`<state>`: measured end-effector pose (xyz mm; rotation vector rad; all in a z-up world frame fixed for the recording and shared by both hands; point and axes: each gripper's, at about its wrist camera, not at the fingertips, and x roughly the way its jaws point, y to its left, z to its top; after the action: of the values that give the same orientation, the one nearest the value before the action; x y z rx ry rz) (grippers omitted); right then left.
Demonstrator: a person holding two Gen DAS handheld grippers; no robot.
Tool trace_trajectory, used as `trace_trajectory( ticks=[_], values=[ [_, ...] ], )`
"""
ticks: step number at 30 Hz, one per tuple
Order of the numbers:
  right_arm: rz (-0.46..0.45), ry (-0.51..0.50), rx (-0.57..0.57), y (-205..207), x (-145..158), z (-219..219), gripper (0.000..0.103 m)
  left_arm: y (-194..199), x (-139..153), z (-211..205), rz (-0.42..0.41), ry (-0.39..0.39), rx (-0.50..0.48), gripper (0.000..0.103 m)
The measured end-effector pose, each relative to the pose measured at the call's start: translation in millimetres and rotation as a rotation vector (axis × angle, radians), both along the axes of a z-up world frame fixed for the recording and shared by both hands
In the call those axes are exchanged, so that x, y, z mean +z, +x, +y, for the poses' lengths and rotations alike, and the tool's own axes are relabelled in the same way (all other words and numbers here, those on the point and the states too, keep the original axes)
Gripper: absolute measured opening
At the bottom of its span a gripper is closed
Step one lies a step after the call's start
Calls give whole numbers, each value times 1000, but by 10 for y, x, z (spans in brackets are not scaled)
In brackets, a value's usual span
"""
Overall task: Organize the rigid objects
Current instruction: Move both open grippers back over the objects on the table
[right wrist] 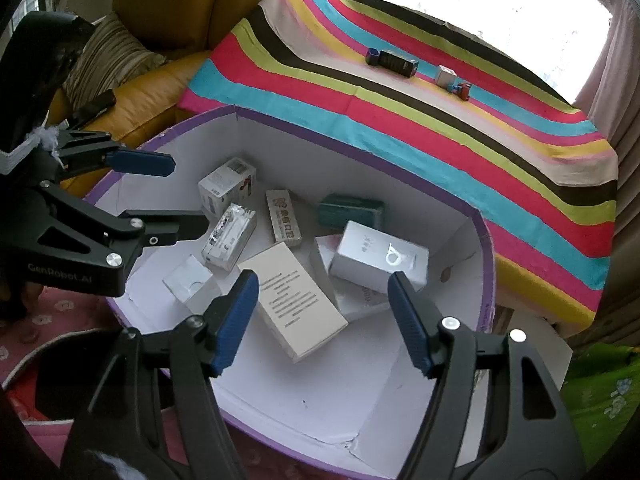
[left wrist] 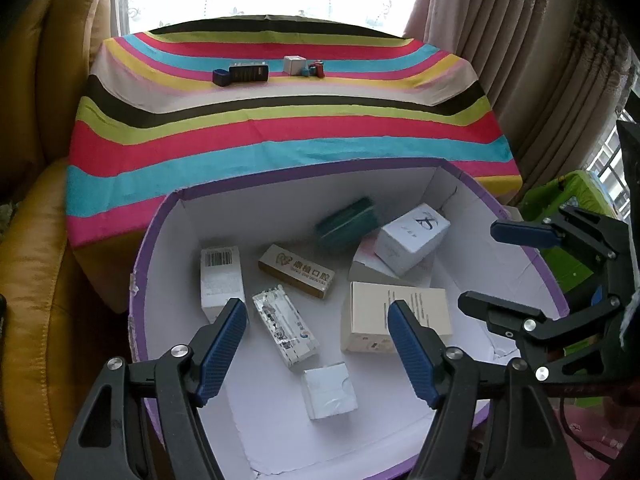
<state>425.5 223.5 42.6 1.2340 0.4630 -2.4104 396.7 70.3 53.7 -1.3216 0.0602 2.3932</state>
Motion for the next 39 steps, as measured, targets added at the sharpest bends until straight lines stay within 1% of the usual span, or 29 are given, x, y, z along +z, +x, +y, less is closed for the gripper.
trace_trajectory(
  ticks=[8, 11, 17, 20, 22, 24, 26, 28, 30, 32, 35, 39],
  values=[
    [-25, 8, 2, -71, -74, -8, 74, -68, -73, -9, -21, 5, 2, 74],
    [-32, 15, 3, -114, -104, -5, 75, -105, -131, 1, -41, 6, 0, 77],
    [-47, 40, 5, -250, -161, 10, 77, -243, -199, 10, -80, 8, 16, 77],
    [-49, 62, 13, -345, -180, 7, 78, -349, -196, -12, -104, 25, 20, 77],
    [-54, 72, 21, -437, -190, 5, 79, -441, -158, -1, -140, 21, 28, 77],
    [-54, 83, 29, -523, -188, -7, 79, -520, -68, 17, -138, 41, 6, 77],
    [-54, 78, 38, -671, -167, -2, 79, -654, 13, 59, -126, 44, -17, 84],
    [-51, 62, 41, -802, -139, 14, 80, -877, 31, 73, -132, 51, -20, 84],
    [-43, 47, 36, -989, -100, 37, 82, -1111, 26, 90, -133, 20, -4, 84],
    [-32, 42, 26, -1186, -66, 71, 84, -1414, 19, 105, -112, -1, -2, 84],
    [-25, 19, 7, -1531, -30, 135, 85, -1952, -26, 82, -102, -33, 48, 84],
    [-42, -50, -67, -2049, -31, 279, 85, -2683, -139, 76, -62, -75, 113, 84]
  ],
)
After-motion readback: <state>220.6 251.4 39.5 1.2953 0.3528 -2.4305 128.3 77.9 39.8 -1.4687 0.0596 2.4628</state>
